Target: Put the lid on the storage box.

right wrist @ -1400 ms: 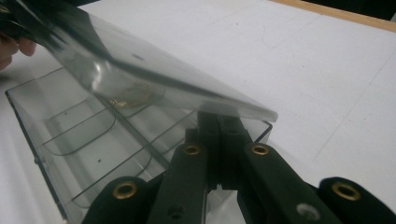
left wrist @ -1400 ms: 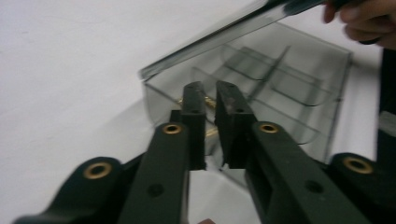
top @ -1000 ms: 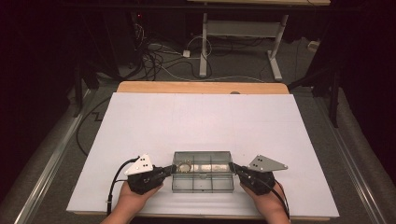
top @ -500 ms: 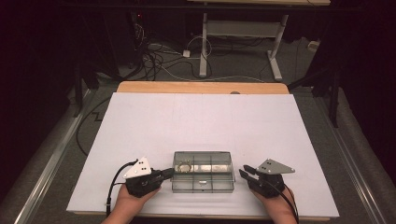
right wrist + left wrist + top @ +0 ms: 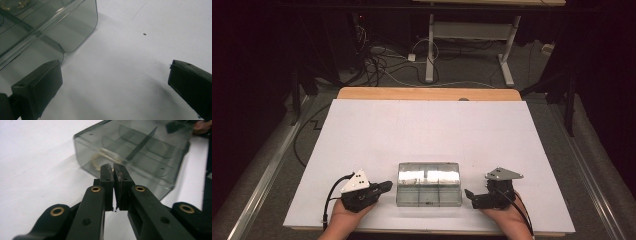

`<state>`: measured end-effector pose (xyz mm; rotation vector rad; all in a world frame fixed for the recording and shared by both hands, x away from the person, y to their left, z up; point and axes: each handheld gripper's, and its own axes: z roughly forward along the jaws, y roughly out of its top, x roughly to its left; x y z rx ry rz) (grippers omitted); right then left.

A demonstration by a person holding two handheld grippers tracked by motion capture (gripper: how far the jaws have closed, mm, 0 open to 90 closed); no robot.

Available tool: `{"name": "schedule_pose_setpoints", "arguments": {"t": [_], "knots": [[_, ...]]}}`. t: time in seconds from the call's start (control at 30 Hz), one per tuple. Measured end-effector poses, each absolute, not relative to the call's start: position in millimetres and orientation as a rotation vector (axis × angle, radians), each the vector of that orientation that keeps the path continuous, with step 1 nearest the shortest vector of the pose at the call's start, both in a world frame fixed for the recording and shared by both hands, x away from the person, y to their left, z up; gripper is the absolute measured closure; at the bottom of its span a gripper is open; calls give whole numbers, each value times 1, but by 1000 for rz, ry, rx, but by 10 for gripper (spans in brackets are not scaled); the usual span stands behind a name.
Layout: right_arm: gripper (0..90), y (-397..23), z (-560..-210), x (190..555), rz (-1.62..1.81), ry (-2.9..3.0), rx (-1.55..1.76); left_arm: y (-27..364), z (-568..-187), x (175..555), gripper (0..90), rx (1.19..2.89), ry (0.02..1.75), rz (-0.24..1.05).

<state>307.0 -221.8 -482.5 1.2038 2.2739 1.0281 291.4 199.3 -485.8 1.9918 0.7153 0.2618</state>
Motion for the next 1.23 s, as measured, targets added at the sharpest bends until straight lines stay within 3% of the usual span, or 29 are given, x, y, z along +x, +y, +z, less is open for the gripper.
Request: {"name": "schedule_pose_setpoints", "arguments": {"t": [0.13,0.37,0.77,0.97,1.23], "knots": [[6,-220,-483,306,1009,2270,1179,210,-487,296,844,1994,763,307],[6,-221,-482,306,1030,2253,1172,224,-485,303,759,2025,826,376],[6,-222,-481,305,1069,2238,1154,241,-488,311,284,2033,907,372],[6,-223,-481,305,1084,2220,1166,238,-489,317,0,2062,973,352],[6,-223,-481,304,1083,2219,1155,239,-489,316,0,2057,966,362]]}}
